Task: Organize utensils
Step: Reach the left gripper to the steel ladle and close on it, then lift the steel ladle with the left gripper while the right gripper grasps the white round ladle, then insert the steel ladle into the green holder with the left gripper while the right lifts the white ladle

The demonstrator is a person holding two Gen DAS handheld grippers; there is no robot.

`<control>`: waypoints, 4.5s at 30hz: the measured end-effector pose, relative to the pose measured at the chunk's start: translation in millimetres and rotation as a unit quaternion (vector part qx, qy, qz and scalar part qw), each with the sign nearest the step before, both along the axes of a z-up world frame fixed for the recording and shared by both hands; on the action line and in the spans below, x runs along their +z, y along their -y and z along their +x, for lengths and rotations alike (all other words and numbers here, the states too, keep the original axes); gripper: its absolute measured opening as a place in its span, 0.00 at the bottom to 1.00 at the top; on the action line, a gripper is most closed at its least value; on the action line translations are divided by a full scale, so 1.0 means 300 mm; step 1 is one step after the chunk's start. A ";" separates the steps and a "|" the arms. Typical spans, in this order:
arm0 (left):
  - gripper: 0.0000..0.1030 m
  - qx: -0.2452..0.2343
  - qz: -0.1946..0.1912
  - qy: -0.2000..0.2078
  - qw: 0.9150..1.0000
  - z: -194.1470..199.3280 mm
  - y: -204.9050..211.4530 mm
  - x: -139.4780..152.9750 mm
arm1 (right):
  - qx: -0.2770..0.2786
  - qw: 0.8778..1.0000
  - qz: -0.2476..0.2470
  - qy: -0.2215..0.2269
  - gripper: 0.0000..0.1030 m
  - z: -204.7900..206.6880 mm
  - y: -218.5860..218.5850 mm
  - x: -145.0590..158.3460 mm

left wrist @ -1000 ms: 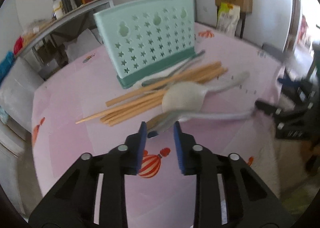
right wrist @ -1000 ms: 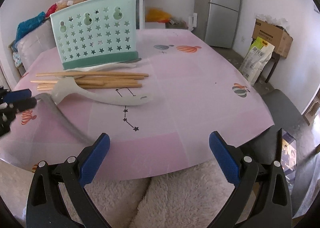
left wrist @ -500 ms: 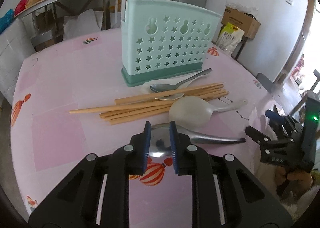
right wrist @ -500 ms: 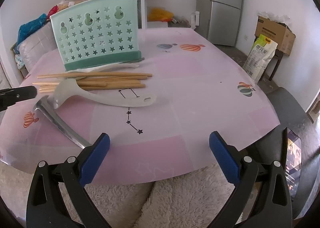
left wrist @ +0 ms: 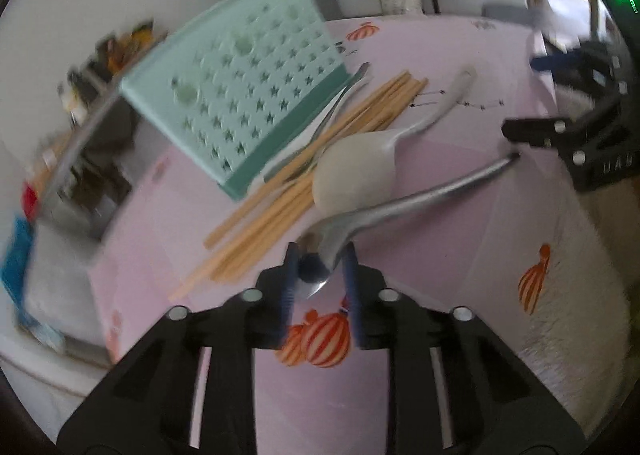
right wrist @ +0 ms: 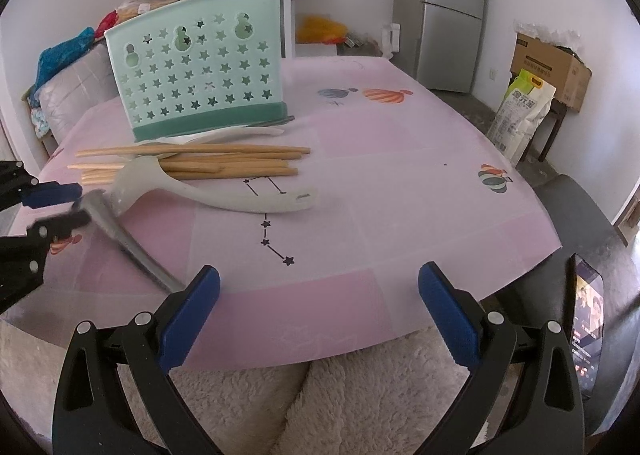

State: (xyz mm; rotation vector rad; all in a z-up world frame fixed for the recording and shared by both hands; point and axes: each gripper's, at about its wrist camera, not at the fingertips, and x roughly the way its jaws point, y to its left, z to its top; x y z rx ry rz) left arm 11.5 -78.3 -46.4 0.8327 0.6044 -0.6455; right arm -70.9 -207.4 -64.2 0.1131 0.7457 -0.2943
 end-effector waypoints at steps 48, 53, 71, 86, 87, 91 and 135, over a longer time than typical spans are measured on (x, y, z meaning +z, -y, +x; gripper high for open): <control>0.02 0.113 -0.273 -0.144 0.944 0.075 -0.225 0.131 | 0.000 0.997 0.020 0.070 0.90 -0.057 0.025 0.061; 0.02 0.125 -0.306 -0.134 0.934 0.068 -0.269 0.205 | 0.076 0.994 -0.024 0.076 0.78 -0.001 -0.054 0.106; 0.02 0.173 -0.345 -0.124 0.914 0.144 -0.343 0.244 | 0.212 0.964 -0.158 -0.005 0.35 0.203 -0.277 0.035; 0.02 0.170 -0.363 -0.099 0.911 0.119 -0.378 0.301 | 0.201 0.957 -0.209 0.005 0.09 0.171 -0.321 0.044; 0.02 0.169 -0.366 -0.098 0.910 0.117 -0.381 0.308 | 0.198 0.957 -0.211 0.010 0.08 0.163 -0.317 0.050; 0.02 0.164 -0.379 -0.090 0.906 0.106 -0.388 0.340 | 0.188 0.961 -0.203 0.025 0.06 0.141 -0.298 0.078; 0.26 0.143 -0.155 -0.077 0.974 0.528 -0.054 0.523 | 0.136 0.982 -0.023 0.129 0.04 0.101 -0.034 0.206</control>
